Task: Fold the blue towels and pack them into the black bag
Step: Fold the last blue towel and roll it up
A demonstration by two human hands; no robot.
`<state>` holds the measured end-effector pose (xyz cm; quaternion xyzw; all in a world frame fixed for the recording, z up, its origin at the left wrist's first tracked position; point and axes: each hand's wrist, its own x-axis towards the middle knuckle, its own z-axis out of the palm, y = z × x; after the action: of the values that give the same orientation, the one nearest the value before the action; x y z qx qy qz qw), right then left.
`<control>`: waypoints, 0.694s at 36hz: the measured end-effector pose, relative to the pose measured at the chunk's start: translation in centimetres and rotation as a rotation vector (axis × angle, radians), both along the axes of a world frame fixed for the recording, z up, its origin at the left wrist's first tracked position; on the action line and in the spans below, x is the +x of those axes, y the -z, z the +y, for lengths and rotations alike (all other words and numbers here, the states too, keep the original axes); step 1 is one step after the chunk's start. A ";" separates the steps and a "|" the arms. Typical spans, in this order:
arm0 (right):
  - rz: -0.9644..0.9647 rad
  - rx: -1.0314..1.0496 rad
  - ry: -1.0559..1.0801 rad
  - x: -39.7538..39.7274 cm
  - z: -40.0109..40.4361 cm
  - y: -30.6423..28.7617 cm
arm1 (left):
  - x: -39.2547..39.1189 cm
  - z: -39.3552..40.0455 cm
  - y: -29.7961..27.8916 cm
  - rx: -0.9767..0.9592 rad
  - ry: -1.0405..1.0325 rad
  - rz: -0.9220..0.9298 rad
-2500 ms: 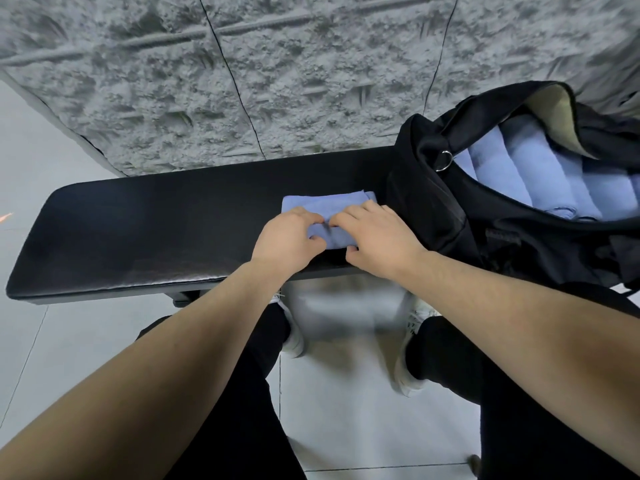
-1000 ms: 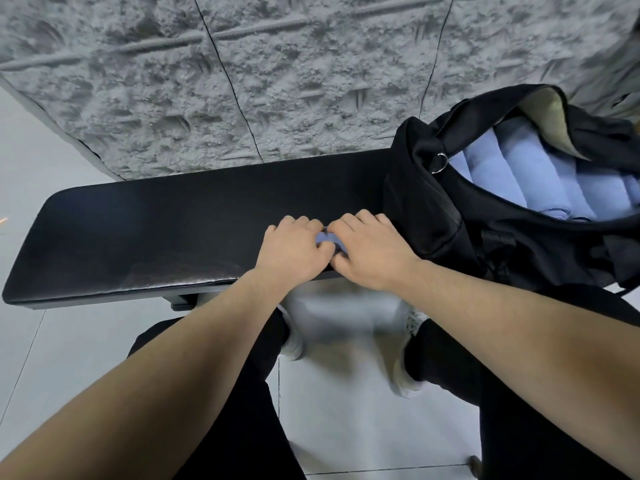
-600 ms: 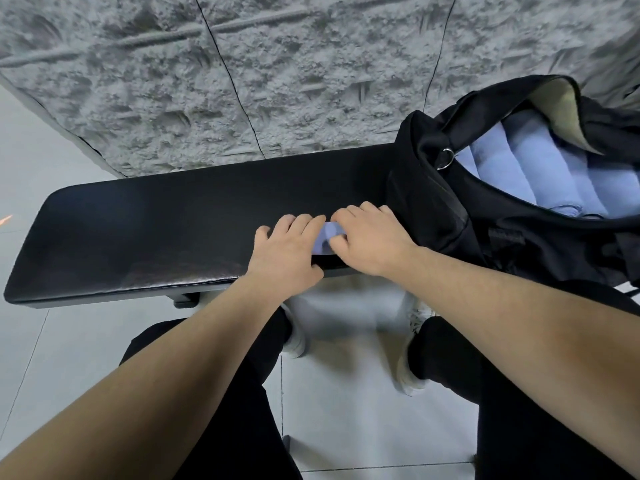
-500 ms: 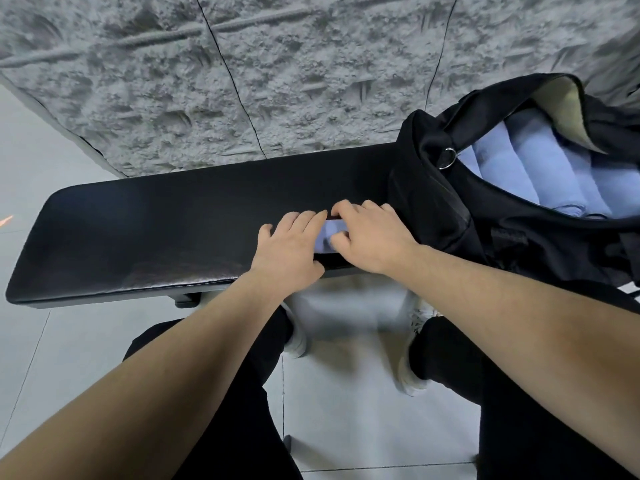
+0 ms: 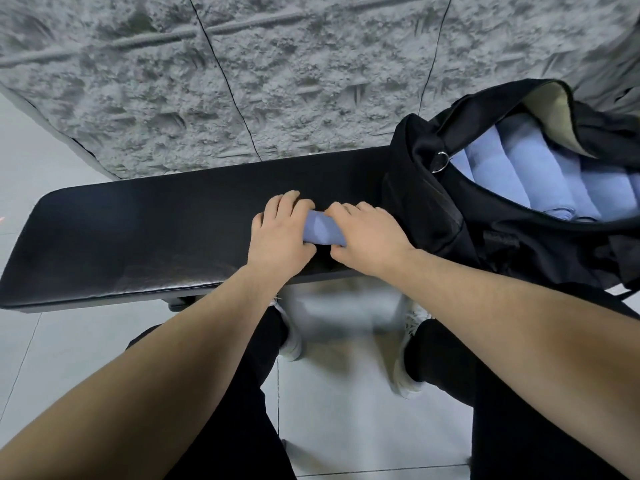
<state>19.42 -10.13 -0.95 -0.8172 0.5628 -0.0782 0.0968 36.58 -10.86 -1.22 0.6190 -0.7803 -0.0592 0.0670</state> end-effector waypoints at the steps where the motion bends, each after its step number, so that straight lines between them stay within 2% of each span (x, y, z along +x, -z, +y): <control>1: -0.058 0.047 0.034 0.1 0.0 -0.1 | 0.0 0.0 0.0 -0.011 -0.027 0.017; 6: -0.281 0.175 0.172 0.1 0.4 -1.0 | -0.6 0.3 -0.4 -0.064 -0.133 0.041; 10: -0.453 0.248 0.273 0.0 0.8 -2.0 | -1.6 0.6 -1.5 -0.097 -0.220 0.187; 12: -0.517 0.264 0.310 0.0 1.0 -2.6 | -1.8 0.6 -1.8 -0.068 -0.220 0.331; 14: -0.549 0.281 0.321 0.0 1.3 -3.2 | -2.1 0.9 -2.3 0.063 -0.249 0.550; 20: -0.561 0.286 0.375 -0.1 3.2 -4.2 | -4.1 1.3 -4.7 0.392 -0.526 1.126; 25: -0.513 0.201 0.297 -0.5 4.7 -5.0 | -5.9 2.3 -6.0 0.514 -0.578 1.322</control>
<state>18.94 -5.44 4.06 -0.6659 0.6382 -0.2392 0.3035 30.65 -8.57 4.80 0.6304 -0.3465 -0.5769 0.3868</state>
